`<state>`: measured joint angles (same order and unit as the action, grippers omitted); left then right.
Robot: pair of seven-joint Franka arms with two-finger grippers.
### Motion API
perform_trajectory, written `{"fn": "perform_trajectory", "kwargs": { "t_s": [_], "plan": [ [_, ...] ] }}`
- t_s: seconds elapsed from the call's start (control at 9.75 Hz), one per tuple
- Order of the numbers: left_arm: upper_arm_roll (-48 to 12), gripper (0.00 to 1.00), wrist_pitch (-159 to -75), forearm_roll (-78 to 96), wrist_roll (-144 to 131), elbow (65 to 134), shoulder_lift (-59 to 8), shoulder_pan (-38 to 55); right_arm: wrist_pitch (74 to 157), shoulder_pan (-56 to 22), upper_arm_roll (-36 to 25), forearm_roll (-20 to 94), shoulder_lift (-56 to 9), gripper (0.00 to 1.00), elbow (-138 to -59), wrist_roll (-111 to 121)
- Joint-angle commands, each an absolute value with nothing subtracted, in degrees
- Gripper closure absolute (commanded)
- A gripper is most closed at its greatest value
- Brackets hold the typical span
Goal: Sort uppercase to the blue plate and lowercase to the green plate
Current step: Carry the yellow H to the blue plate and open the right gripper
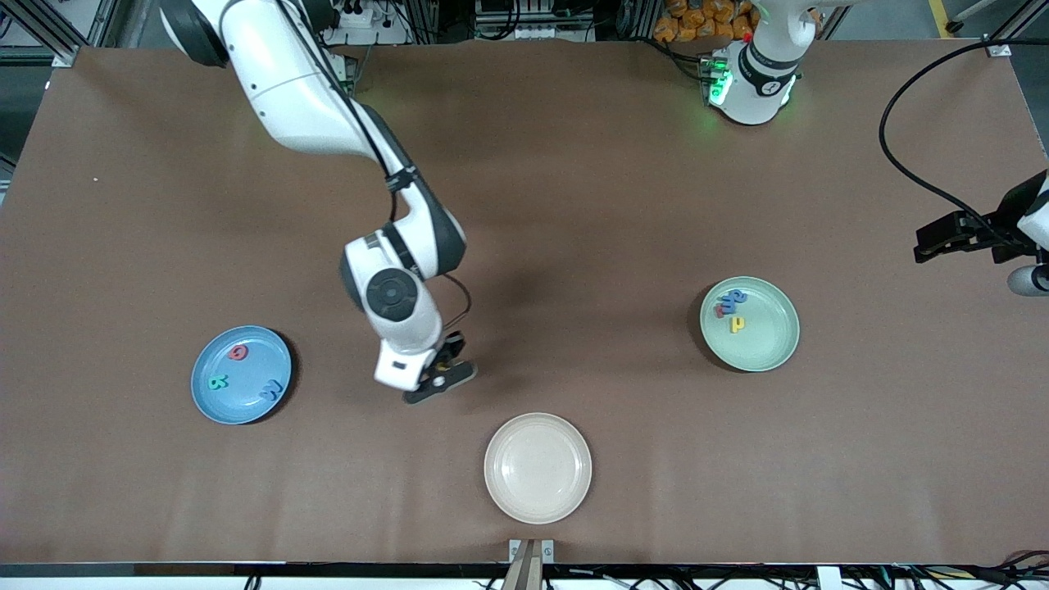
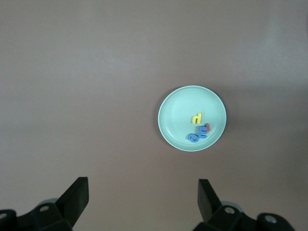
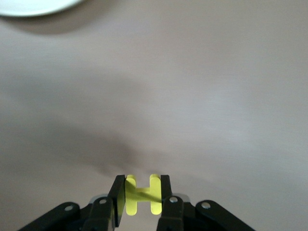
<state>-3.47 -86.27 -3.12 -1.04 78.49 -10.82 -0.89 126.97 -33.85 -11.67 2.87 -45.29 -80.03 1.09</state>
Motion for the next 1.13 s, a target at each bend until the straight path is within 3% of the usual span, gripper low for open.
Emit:
{"fn": "perform_trajectory", "kwargs": {
  "t_s": [0.0, 0.51, 0.72, 0.82, 0.92, 1.03],
  "plan": [
    [-3.61, 0.00, -84.55, -4.83, -3.08, 76.82, -11.51, 1.13, 124.37, -31.75, -18.17, 2.99, -43.51, 1.00, -81.12, 6.91],
    [-3.69, 0.00, -83.94, -5.18, -3.16, 76.99, -11.16, 1.58, 124.45, -18.57, -18.28, 3.51, -39.03, 1.00, -86.91, 25.97],
    [-3.69, 0.00, -83.85, -5.53, -3.16, 76.99, -11.08, 2.20, 124.37, -16.62, -18.19, 3.52, -37.36, 1.00, -90.68, 27.42],
    [-3.78, 0.00, -83.85, -6.67, -3.16, 76.99, -11.16, 2.72, 124.45, -15.83, -18.11, 3.52, -36.83, 0.89, -92.18, 28.03],
    [-3.69, 0.00, -83.85, -7.72, -3.16, 76.99, -11.08, 5.16, 124.80, -15.30, -18.02, 3.69, -36.30, 0.20, -92.55, 27.95],
    [-3.69, 0.00, -83.76, -7.73, -3.16, 76.99, -10.99, 5.45, 124.37, -15.12, -17.84, 3.69, -35.17, 0.00, -92.64, 27.34]
  ]
}}
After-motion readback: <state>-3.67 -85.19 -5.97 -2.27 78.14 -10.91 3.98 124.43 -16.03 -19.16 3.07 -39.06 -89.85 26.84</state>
